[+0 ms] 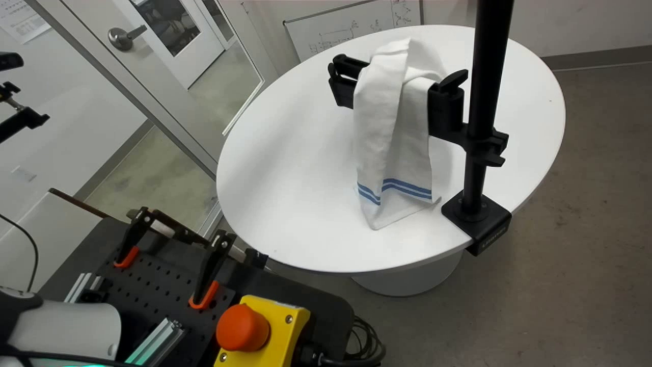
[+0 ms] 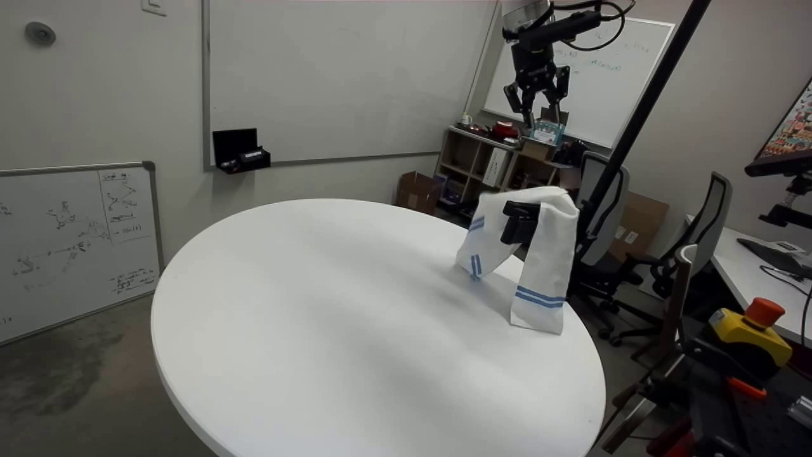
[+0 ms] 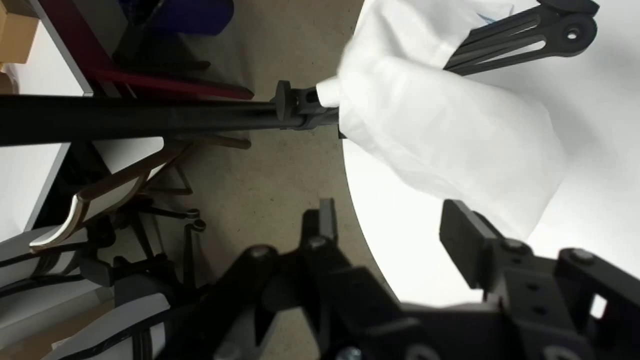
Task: Hang the white cloth on the black rod
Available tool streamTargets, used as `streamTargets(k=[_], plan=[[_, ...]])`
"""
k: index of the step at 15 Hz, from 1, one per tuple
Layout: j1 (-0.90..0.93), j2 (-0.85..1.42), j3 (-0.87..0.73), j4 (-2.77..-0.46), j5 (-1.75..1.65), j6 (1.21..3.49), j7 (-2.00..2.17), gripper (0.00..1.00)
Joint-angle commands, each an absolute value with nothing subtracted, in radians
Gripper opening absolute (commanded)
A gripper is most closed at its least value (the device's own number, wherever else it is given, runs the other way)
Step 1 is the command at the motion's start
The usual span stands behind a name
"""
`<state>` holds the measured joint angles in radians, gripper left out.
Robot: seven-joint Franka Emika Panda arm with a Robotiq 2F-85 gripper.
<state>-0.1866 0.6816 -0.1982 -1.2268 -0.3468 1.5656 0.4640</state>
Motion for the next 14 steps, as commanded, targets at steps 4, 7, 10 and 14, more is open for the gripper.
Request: streamTargets(k=[4, 7, 10, 14], plan=[[-0.148, 0.684, -0.206, -1.208, -0.327, 1.55, 0.415, 1.0], [-0.147, 0.621, -0.164, -1.306, -0.291, 1.597, 0.311, 1.0], [-0.131, 0.565, -0.128, -1.413, -0.262, 1.618, 0.224, 1.0], [-0.111, 0.461, -0.085, -1.602, -0.257, 1.693, 0.096, 1.0]])
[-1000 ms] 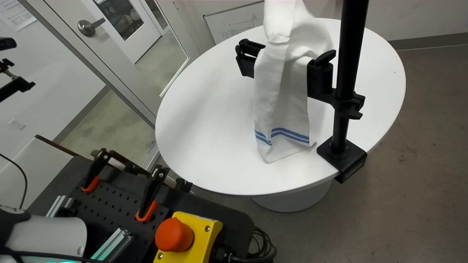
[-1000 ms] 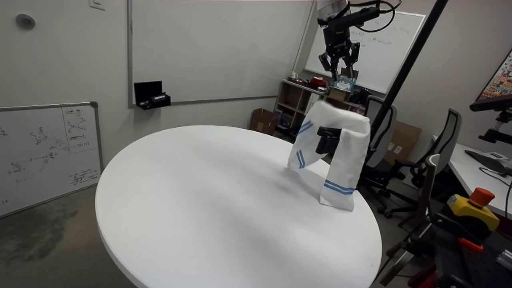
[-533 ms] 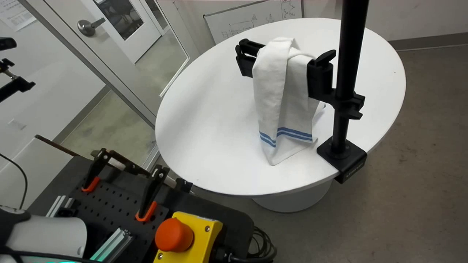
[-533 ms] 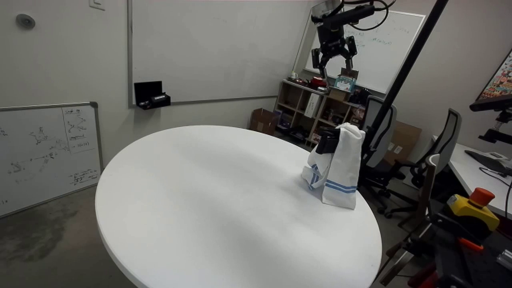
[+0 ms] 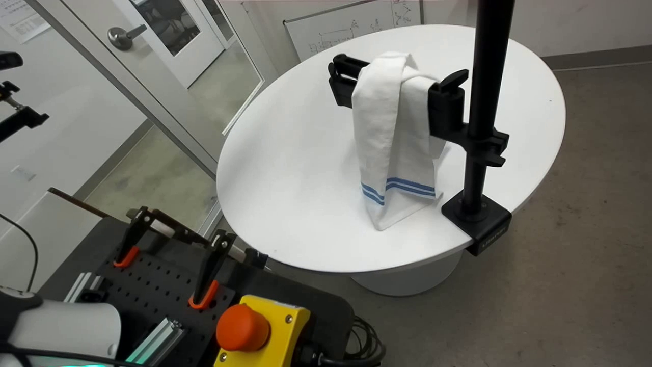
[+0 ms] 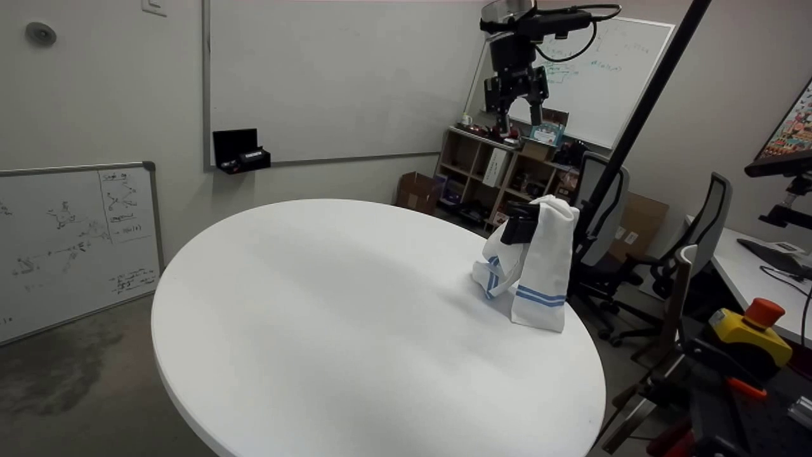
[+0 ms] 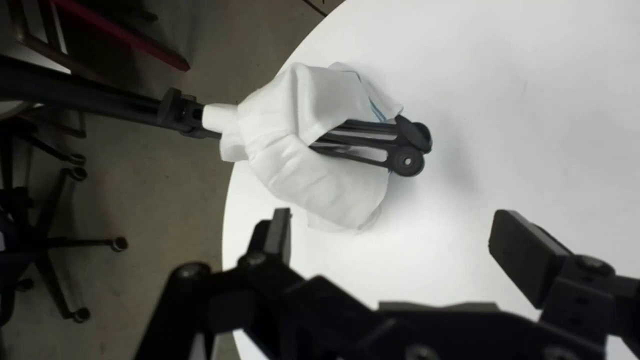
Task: Hang the white cloth on the black rod
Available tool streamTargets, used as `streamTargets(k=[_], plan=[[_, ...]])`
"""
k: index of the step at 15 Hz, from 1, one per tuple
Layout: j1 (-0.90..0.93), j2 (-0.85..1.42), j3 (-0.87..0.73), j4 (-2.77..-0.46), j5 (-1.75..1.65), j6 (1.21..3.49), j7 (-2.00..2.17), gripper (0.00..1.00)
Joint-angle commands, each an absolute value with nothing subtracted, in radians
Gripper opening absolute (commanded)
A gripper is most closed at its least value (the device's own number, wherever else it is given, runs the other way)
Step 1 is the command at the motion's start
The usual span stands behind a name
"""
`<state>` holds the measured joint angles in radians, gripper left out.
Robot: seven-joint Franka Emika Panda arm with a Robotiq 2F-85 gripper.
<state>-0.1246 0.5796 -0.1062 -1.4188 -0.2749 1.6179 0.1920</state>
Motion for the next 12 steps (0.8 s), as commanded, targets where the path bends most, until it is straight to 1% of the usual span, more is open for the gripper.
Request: streamTargets(k=[1, 3, 4, 7, 12], plan=[[-0.106, 0.43, -0.076, -1.659, -0.26, 1.72, 0.066, 1.0], [-0.093, 0.381, -0.058, -1.757, -0.274, 1.771, 0.003, 1.0], [-0.091, 0.478, -0.082, -1.609, -0.268, 1.701, 0.061, 1.0], [-0.08, 0.423, -0.071, -1.705, -0.27, 1.741, 0.03, 1.0], [-0.082, 0.409, -0.07, -1.724, -0.27, 1.745, 0.02, 1.0]])
